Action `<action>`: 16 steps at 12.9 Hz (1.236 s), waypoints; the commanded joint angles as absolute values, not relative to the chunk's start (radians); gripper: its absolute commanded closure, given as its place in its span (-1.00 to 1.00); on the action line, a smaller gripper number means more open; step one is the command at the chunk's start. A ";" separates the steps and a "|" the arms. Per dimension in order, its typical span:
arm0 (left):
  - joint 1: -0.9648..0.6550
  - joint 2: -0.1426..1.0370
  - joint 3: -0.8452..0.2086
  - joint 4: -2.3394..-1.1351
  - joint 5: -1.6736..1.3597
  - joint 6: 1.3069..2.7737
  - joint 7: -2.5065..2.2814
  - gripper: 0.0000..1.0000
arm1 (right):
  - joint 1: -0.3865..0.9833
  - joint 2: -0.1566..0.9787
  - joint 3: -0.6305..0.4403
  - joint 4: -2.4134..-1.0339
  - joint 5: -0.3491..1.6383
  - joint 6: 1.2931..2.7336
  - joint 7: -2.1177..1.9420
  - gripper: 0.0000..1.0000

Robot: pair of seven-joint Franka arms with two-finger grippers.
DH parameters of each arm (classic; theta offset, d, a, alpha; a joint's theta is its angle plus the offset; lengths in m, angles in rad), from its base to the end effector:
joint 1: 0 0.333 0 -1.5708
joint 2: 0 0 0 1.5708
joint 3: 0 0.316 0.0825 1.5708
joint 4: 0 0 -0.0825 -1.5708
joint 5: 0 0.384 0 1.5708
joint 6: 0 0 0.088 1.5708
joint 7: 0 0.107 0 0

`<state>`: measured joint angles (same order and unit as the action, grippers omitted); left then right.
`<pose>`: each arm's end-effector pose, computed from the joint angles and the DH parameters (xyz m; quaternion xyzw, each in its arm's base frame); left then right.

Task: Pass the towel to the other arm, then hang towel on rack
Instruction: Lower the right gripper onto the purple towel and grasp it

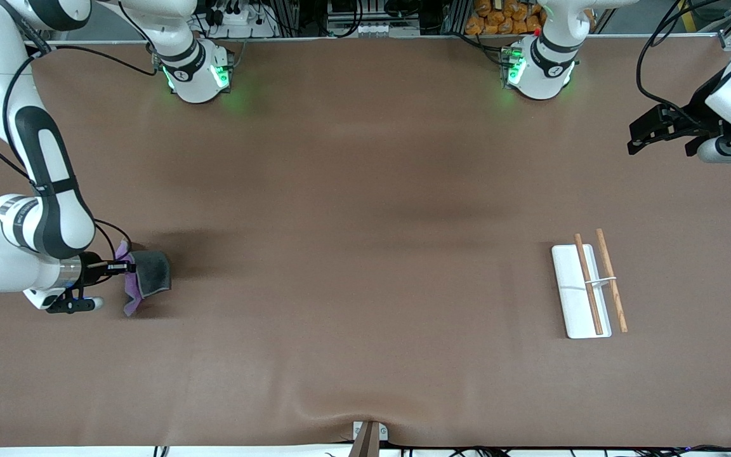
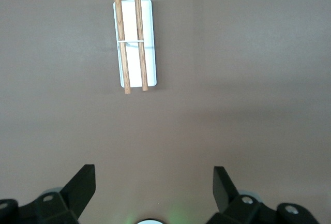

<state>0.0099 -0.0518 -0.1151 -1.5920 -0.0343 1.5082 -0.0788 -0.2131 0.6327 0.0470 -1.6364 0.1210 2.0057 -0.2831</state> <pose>0.5284 -0.0614 0.6372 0.9997 -0.0139 -0.0174 0.0126 0.6497 -0.1047 0.2301 -0.9890 -0.0227 0.1131 0.0929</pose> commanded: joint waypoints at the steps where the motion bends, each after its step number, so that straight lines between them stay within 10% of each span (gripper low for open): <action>1: 0.017 -0.063 -0.115 -1.586 -0.054 1.493 -0.075 -1.00 | -0.221 0.597 0.057 -1.615 0.135 1.947 -0.279 0.86; 16: 0.017 -0.064 -0.115 -1.586 -0.054 1.486 -0.077 -1.00 | -0.040 0.491 0.089 -1.382 0.155 1.672 -0.022 1.00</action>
<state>0.0100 -0.0518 -0.1152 -1.5911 -0.0344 1.5034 -0.0788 -0.0711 0.5072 0.0787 -1.4042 0.1367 1.6977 -0.0650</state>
